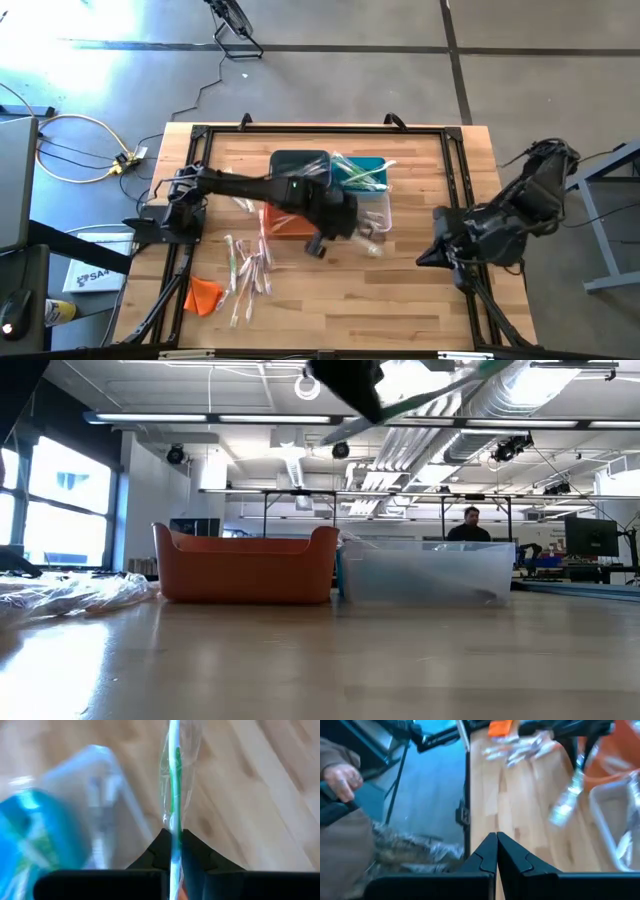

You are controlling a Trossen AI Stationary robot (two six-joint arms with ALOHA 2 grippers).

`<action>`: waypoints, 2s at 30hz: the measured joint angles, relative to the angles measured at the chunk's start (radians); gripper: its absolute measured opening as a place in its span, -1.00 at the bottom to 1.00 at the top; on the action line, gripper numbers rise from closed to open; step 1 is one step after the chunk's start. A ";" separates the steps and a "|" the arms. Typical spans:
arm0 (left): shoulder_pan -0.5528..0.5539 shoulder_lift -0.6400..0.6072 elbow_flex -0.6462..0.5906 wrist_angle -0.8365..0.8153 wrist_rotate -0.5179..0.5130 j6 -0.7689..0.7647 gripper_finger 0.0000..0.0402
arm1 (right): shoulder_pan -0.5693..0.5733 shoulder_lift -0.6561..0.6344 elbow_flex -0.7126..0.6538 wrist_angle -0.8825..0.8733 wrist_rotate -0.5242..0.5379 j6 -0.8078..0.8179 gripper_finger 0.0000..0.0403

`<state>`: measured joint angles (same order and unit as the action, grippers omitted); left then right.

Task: Pick & Place Toothbrushes
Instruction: Put the green toothbrush into the right blue bin

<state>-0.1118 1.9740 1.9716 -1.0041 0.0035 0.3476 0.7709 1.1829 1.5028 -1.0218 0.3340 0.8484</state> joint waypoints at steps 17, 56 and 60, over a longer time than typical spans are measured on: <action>0.311 0.055 0.013 0.318 -0.064 -0.360 -0.93 | 0.067 -0.004 0.000 -0.020 0.337 -0.014 -0.99; 0.386 0.240 0.008 0.283 -0.158 -0.615 -0.93 | 0.067 0.003 0.000 -0.029 0.453 -0.031 -0.99; 0.386 0.252 0.008 0.256 -0.143 -0.625 -0.93 | 0.067 0.003 0.000 -0.029 0.453 -0.030 -0.99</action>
<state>0.2745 2.2262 1.9800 -0.7478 -0.1393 -0.2773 0.8379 1.1854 1.5028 -1.0512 0.7868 0.8181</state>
